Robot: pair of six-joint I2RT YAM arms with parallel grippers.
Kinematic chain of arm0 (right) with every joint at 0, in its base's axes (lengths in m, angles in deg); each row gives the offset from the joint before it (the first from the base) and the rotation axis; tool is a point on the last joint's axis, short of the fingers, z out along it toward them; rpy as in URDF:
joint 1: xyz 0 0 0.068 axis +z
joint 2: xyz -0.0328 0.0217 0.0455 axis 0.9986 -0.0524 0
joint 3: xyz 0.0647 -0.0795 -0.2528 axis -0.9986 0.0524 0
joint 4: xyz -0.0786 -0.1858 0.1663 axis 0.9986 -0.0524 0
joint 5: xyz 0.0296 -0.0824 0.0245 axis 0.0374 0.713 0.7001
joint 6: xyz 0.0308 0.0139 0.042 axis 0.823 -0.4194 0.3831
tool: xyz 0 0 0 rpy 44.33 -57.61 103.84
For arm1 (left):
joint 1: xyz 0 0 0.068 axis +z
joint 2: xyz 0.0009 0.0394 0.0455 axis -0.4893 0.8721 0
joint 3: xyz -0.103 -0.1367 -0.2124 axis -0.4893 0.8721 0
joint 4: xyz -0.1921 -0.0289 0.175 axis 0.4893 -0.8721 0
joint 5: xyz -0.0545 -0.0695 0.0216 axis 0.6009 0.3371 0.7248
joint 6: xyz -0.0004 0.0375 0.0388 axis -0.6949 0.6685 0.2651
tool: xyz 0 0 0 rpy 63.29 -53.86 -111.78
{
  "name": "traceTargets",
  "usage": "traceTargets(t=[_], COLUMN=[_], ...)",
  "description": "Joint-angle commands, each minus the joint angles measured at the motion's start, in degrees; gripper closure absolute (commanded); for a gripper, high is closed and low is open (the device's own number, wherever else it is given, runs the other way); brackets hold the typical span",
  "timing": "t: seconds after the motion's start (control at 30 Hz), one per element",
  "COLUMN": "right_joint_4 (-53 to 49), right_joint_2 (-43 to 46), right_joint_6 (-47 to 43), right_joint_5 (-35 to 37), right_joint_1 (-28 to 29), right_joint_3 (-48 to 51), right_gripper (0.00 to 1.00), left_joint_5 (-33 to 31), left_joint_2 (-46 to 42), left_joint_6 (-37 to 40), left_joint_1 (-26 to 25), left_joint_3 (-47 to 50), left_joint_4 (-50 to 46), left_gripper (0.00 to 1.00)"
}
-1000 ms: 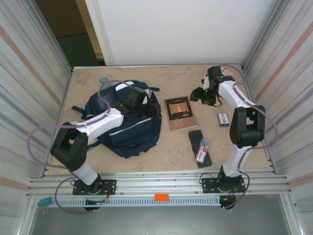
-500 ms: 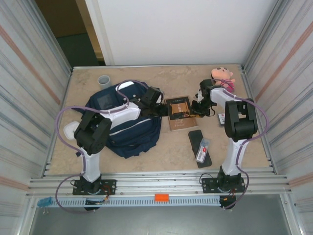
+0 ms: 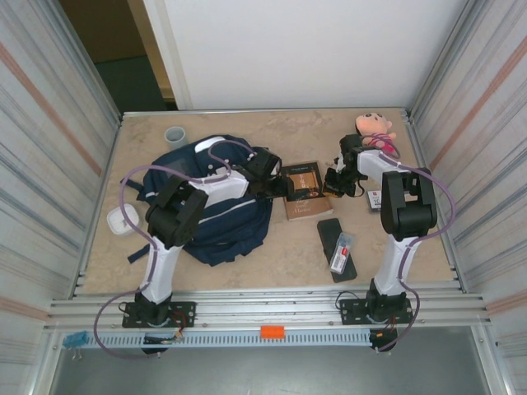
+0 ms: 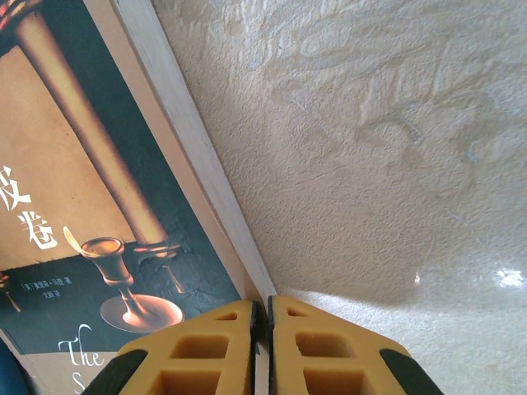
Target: Pack books, pencil case, and school supplies into a backpack
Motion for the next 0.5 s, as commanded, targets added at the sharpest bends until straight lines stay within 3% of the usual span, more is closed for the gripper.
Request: traceTargets(t=[0.0, 0.13, 0.47], right_joint_4=[0.3, 1.7, 2.0], right_joint_2=[-1.4, -0.7, 1.7], right_joint_6=[1.3, 1.7, 2.2], right_joint_5=[2.0, -1.1, -2.9], right_joint_1=[0.1, 0.0, 0.3], right_joint_3=[2.4, 3.4, 4.4], right_gripper=[0.90, 0.90, 0.90], left_joint_5=[2.3, 4.4, 7.7], left_joint_2=[3.0, 2.6, -7.9], left_joint_6=[-1.6, -2.3, -2.8], left_joint_1=[-0.7, -1.3, -1.9], left_joint_3=[-1.4, -1.7, 3.0], left_joint_4=[0.0, 2.6, 12.9], left_gripper=[0.43, 0.43, 0.43])
